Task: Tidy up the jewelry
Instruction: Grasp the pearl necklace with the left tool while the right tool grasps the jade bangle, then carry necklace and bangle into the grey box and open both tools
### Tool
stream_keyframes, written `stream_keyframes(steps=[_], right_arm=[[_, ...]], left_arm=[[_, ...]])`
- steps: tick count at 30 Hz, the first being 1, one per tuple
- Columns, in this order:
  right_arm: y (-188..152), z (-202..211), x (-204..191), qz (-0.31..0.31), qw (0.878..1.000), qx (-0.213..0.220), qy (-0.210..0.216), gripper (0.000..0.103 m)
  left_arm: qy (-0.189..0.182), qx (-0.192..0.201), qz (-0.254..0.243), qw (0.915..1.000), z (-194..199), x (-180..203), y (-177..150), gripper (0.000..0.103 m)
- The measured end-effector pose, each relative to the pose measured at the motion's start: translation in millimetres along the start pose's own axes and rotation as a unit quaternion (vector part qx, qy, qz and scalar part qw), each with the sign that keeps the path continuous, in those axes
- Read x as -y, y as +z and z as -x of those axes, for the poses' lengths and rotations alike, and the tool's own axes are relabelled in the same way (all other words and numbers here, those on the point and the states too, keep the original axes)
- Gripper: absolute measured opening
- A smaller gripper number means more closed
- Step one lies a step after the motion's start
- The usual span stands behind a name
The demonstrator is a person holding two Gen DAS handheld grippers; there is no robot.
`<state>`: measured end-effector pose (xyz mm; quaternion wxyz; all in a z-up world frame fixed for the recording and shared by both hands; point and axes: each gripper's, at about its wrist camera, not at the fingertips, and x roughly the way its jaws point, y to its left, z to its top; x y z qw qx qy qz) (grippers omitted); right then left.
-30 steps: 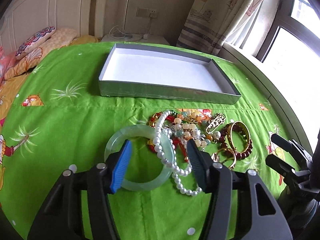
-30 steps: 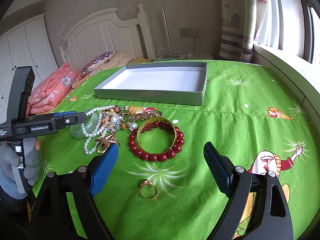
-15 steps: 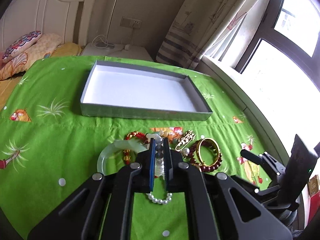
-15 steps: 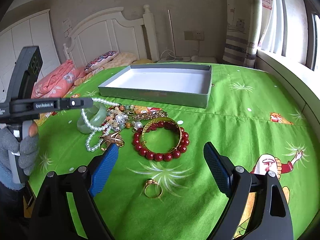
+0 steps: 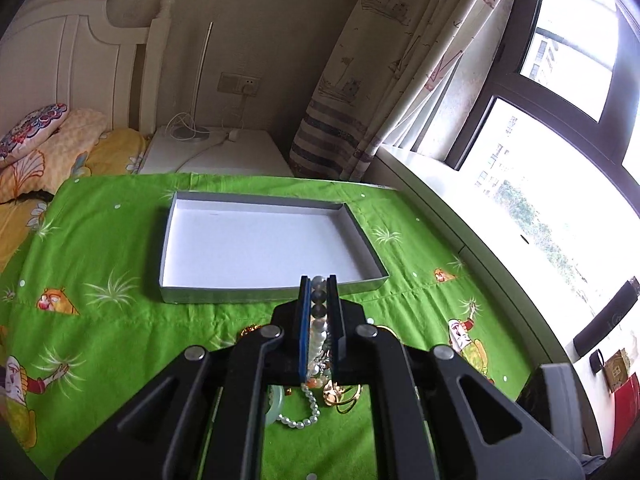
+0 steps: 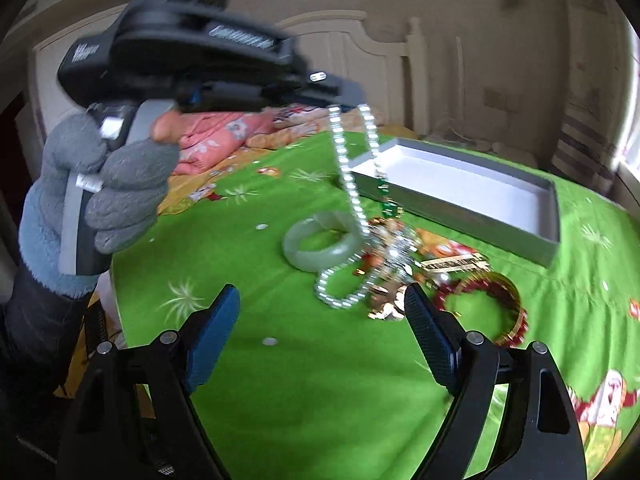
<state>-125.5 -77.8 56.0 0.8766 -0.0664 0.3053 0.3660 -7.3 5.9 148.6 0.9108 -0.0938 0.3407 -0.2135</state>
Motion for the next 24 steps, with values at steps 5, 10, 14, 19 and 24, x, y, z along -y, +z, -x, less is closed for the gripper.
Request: stream_keyframes(steps=[5,10,14,19,24], right_arm=[[22.5,-41.0,-25.2,0.069,0.997,-0.027,0.006,0.067],[40.9,-88.5,-31.1,0.103,0.992,-0.076,0.005,0.048],[48.2,-128.1,-31.1,0.138,0.981,-0.137,-0.007,0.044],[61.6,-144.5,-28.6,0.137,0.970,-0.195,0.039,0.026],[55.1,-132.1,-29.1,0.119,0.971,-0.196,0.064,0.016]], left_arm=[[-0.009,0.006,-0.015,0.9998,9.6,10.6,21.2,0.007],[-0.007,-0.001,-0.020,0.9998,9.0,10.4,33.1,0.007],[-0.018,-0.007,-0.015,0.9997,10.0,4.2,40.7,0.007],[-0.013,-0.005,-0.013,0.9998,15.0,-3.1,48.2,0.007],[-0.017,0.002,-0.005,0.9998,20.1,-8.5,49.4,0.007]])
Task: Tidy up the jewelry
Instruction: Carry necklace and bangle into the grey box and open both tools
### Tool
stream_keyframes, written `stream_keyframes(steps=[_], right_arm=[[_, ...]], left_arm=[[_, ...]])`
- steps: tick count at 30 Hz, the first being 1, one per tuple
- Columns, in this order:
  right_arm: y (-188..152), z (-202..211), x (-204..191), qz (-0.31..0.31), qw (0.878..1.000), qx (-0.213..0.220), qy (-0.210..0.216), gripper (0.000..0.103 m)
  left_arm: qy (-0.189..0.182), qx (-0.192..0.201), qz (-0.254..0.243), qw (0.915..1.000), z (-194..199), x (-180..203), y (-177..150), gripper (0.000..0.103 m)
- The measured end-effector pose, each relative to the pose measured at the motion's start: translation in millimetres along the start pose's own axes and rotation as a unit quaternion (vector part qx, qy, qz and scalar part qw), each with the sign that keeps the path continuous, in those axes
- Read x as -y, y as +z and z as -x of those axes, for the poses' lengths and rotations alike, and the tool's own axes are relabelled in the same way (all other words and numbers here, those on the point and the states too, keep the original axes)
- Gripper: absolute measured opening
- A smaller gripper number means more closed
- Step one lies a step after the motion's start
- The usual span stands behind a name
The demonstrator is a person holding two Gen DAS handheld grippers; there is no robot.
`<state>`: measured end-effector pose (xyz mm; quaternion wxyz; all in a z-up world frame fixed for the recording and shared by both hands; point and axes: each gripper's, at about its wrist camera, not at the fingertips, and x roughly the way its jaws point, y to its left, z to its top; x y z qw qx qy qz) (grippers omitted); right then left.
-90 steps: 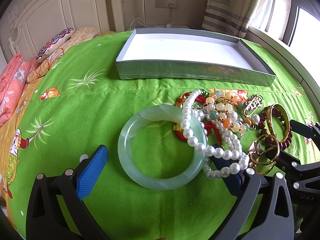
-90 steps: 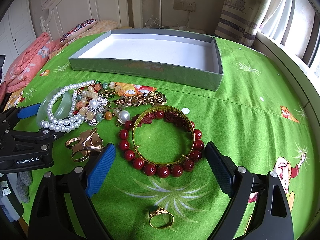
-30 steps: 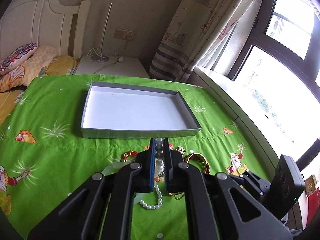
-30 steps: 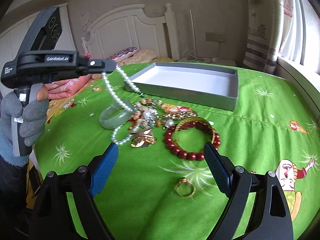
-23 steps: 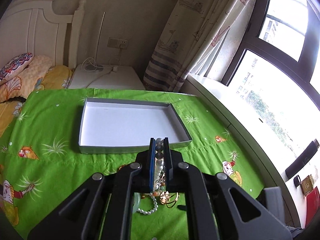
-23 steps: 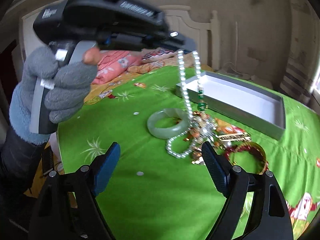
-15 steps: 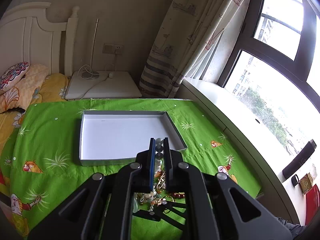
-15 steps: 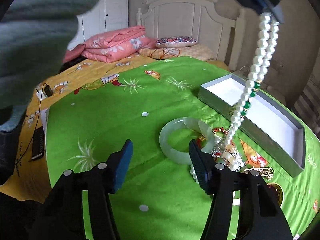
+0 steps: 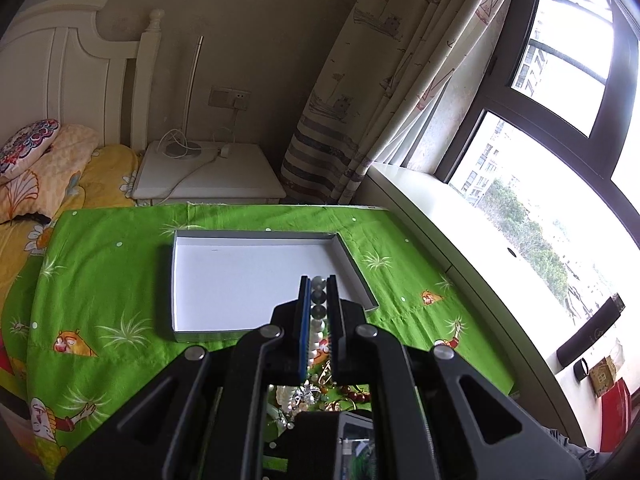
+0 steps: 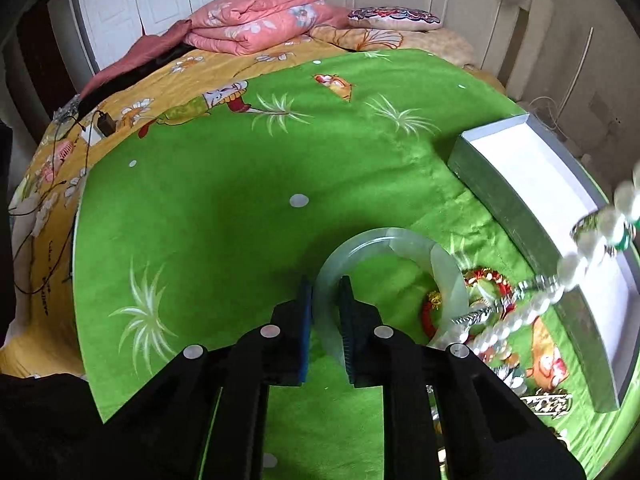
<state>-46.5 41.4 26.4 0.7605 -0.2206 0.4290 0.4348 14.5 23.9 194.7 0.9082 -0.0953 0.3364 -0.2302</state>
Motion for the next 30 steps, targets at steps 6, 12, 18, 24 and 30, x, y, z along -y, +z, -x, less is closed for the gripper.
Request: stream_keyframes(steps=[6,12,18,24,30], right_arm=[[-25.7,26.7,-12.8,-0.044,0.995,0.073,0.051,0.015],[-47.0,59.0,-1.9,-0.129,0.960,0.169,0.183,0.015],[-58.4,93.0,5.3,-0.158,0.936,0.227,0.219,0.015],[-59.6,128.1,25.0,-0.174,0.927,0.276,0.184,0.015],[-69.2,153.7,58.5,-0.209,0.916,0.308,0.149,0.015]], left_arm=[[-0.006,0.008,0.003,0.9999,4.4,2.0,3.1,0.007],[-0.010,0.027,0.006,0.9996,13.8,6.5,10.0,0.007],[-0.006,0.042,0.017,0.9990,18.8,4.0,19.1,0.007],[-0.006,0.059,0.025,0.9979,27.2,1.7,34.8,0.007],[-0.008,0.083,0.005,0.9965,49.0,17.2,49.1,0.007]])
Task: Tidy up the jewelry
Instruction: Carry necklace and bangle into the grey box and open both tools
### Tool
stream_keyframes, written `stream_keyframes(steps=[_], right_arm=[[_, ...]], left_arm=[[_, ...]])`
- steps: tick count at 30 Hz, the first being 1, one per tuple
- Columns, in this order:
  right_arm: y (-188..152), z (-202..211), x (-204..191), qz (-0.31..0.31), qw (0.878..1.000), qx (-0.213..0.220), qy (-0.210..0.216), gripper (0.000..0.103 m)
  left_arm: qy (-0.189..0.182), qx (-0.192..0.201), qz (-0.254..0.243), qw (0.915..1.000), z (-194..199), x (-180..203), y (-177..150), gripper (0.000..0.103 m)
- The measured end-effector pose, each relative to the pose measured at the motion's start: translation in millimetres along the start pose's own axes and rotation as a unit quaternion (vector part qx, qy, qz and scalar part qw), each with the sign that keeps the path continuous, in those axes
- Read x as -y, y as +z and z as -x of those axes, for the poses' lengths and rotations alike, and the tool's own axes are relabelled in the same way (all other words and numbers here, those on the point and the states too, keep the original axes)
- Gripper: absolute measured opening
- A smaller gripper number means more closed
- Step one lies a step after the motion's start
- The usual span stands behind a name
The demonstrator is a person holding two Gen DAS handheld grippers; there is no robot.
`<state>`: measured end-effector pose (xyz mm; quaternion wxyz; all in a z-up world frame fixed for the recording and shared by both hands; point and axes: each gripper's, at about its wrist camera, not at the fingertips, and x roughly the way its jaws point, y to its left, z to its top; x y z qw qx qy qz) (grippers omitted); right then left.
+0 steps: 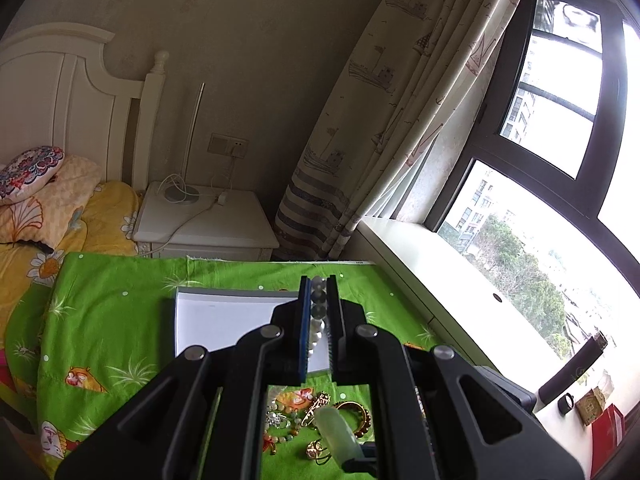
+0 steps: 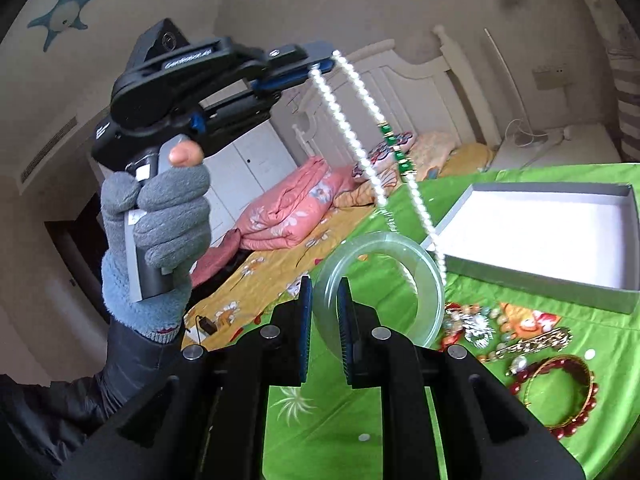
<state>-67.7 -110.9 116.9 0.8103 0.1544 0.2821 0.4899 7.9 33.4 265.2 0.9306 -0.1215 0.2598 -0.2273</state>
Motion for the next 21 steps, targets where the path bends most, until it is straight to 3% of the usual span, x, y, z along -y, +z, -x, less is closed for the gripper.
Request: stream_keyframes(steps=[4,10,16,21], right_arm=[[10.8,18.8,7.5,0.001,0.999,0.029,-0.019,0.015],[25.2,19.7,25.0,0.014,0.996,0.038,-0.073,0.015],[41.2,11.1,64.2,-0.003,0.989,0.024,-0.143,0.015],[45.8,-7.9,102.6,-0.020,0.978,0.003,-0.207,0.015]], left_arm=[[0.008,0.014,-0.016,0.9997,11.3,11.1,12.1,0.007],[0.033,0.008,-0.018,0.9993,-0.4,10.4,25.5,0.007],[0.063,-0.003,0.004,0.9980,-39.1,-9.4,34.1,0.007],[0.060,-0.019,0.033,0.9975,-81.2,-21.0,44.2,0.007]])
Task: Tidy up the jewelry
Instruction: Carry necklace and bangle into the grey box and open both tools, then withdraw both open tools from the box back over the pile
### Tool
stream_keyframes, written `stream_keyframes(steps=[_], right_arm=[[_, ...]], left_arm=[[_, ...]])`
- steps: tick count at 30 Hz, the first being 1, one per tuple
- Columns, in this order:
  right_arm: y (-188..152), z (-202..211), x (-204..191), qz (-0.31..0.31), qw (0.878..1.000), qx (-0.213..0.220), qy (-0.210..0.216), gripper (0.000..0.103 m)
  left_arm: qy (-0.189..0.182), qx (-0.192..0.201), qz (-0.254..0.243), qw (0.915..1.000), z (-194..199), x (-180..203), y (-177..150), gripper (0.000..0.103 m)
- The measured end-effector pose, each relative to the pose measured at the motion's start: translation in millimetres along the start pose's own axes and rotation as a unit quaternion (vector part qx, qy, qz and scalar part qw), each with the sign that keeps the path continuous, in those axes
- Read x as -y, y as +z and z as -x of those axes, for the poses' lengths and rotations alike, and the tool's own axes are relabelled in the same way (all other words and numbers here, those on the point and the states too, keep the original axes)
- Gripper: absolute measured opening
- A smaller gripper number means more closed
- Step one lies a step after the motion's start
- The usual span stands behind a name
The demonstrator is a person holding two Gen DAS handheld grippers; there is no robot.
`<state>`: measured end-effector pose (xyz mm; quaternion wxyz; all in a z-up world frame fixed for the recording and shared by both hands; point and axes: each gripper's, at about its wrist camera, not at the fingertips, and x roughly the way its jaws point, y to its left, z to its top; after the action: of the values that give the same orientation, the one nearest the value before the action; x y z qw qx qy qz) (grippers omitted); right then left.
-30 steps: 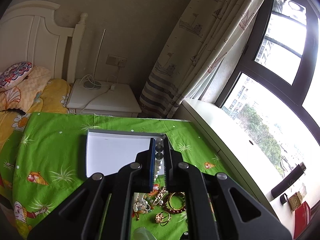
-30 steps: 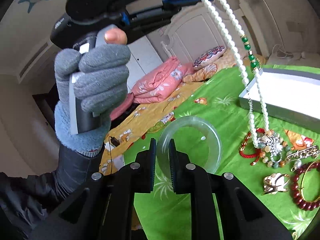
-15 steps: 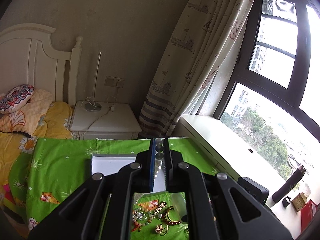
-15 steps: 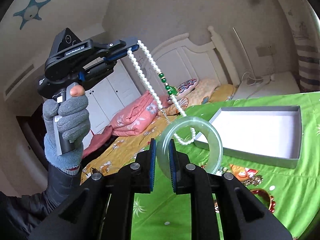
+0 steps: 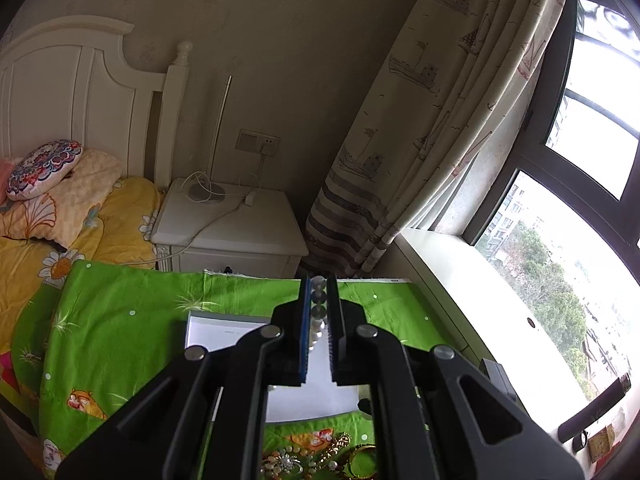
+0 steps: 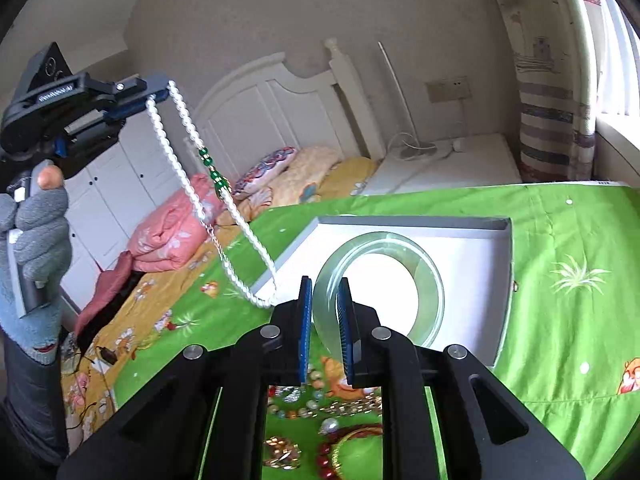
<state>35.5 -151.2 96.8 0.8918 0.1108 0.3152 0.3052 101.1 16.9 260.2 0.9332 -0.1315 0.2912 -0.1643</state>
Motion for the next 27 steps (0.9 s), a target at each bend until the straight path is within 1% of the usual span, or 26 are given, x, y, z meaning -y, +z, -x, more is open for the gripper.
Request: stream_keyframes(steps=[5,7,8,10,11,14,15,18,20,22,23,24,25,26,27], right_arm=[[-3.0,-24.2,24.1,-0.004,0.998,-0.016,-0.057,0.015],[-4.2,-36.3,32.8,-0.004,0.997,-0.025,-0.078,0.015],[-4.7,-41.8,35.5,-0.004,0.996,-0.030,-0.087,0.015],[-4.8,-52.2,39.8,0.000,0.994,-0.040,-0.105,0.015],[-4.9,-58.1,42.1,0.004,0.992,-0.047,-0.115,0.015],[-2.7,-72.4,45.1,0.016,0.989,-0.061,-0.133,0.015],[-2.4,-75.5,43.8,0.019,0.988,-0.067,-0.138,0.015],[-1.6,-85.7,39.4,0.031,0.985,-0.083,-0.147,0.015],[-0.9,-89.8,37.2,0.037,0.984,-0.087,-0.150,0.015],[-0.9,-91.1,35.2,0.042,0.983,-0.090,-0.152,0.016],[-0.5,-90.1,35.0,0.042,0.984,-0.086,-0.151,0.016],[0.4,-87.0,34.3,0.041,0.985,-0.078,-0.147,0.017],[1.7,-84.3,35.4,0.036,0.987,-0.073,-0.140,0.019],[3.3,-81.3,37.1,0.028,0.988,-0.070,-0.135,0.023],[4.4,-77.4,38.2,0.019,0.989,-0.068,-0.132,0.035]], left_arm=[[-0.014,-0.019,0.006,0.9997,-38.2,8.9,-0.5,0.007],[-0.013,-0.023,-0.008,0.9996,-50.8,17.1,-1.7,0.007],[-0.005,-0.022,-0.019,0.9996,-57.6,20.7,-2.8,0.007],[0.031,-0.028,-0.041,0.9983,-75.8,21.3,-8.3,0.007],[0.054,-0.040,-0.045,0.9967,-88.2,17.3,-12.5,0.007],[0.120,-0.075,-0.047,0.9888,-122.2,-8.9,-31.9,0.007],[0.137,-0.085,-0.045,0.9860,-130.4,-20.0,-40.1,0.007],[0.172,-0.109,-0.036,0.9783,-147.6,-54.4,-62.5,0.007],[0.181,-0.120,-0.028,0.9758,-152.0,-72.5,-74.3,0.007],[0.189,-0.124,-0.027,0.9738,-151.8,-84.8,-83.2,0.010],[0.190,-0.125,-0.028,0.9734,-151.0,-88.1,-87.1,0.020],[0.192,-0.124,-0.030,0.9732,-148.5,-90.0,-91.5,0.037],[0.197,-0.119,-0.034,0.9726,-145.3,-90.4,-94.8,0.046],[0.201,-0.112,-0.039,0.9723,-140.8,-89.4,-98.3,0.064],[0.201,-0.105,-0.043,0.9730,-135.9,-88.2,-102.5,0.074]])
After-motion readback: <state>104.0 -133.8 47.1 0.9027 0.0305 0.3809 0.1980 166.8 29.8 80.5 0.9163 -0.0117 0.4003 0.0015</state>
